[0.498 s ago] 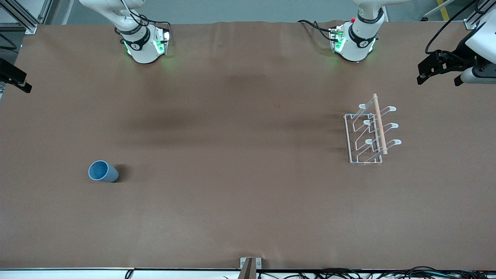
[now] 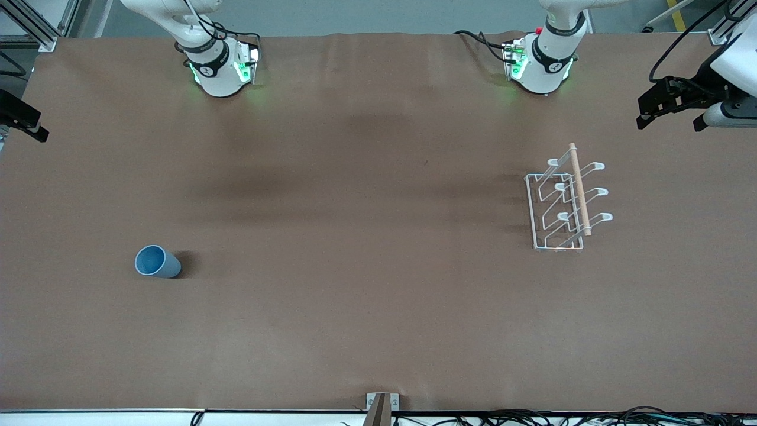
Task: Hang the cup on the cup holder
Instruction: 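Reach the right gripper toward the light blue cup on the table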
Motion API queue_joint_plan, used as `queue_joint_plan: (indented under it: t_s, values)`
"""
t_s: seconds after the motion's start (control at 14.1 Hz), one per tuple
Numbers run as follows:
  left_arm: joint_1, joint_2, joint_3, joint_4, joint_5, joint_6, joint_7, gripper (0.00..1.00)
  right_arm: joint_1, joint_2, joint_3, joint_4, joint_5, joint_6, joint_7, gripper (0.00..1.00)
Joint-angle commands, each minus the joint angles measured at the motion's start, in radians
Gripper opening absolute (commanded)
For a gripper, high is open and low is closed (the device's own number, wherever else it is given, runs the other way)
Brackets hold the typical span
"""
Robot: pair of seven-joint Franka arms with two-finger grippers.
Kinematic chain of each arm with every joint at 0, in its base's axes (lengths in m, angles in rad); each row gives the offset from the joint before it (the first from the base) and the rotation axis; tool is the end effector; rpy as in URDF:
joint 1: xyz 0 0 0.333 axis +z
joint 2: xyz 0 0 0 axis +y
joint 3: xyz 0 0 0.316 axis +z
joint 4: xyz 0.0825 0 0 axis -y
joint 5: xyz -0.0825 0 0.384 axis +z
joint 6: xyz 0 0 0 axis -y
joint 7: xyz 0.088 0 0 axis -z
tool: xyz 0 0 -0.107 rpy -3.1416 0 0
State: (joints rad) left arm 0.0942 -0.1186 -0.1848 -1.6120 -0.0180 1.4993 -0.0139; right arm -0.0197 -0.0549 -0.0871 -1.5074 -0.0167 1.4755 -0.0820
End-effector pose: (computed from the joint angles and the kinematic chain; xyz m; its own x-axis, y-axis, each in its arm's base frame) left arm 0.5074 -0.0547 0.6609 0.9970 -0.0767 0.0039 -0.0767 -0.9970 -0.0037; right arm 0.5237 -0.0597 0.6752 0.9994 -0.0263 0.0218 -0.0266 -0.9996 0.0136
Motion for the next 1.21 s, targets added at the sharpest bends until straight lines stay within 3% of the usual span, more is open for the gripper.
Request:
queue_joint_plan:
  t_s: [0.0, 0.43, 0.85, 1.0, 1.14]
  values:
    - [0.005, 0.01, 0.001, 0.029, 0.001, -0.002, 0.022, 1.0, -0.012, -0.01, 0.009, -0.016, 0.003, 0.009, 0.014, 1.0]
    - [0.007, 0.011, 0.001, 0.023, -0.002, -0.014, 0.028, 1.0, -0.043, 0.004, 0.009, -0.066, 0.037, 0.063, 0.011, 0.99]
    - [0.007, 0.011, 0.001, 0.024, -0.007, -0.033, 0.02, 1.0, -0.082, 0.009, 0.009, -0.419, 0.037, 0.476, 0.005, 1.0]
    - [0.009, 0.011, 0.001, 0.023, -0.007, -0.033, 0.026, 1.0, -0.089, 0.076, 0.009, -0.503, 0.037, 0.624, 0.002, 0.99]
    - [0.009, 0.011, 0.001, 0.023, -0.007, -0.033, 0.026, 1.0, -0.088, 0.183, 0.009, -0.513, 0.035, 0.724, 0.002, 0.99]
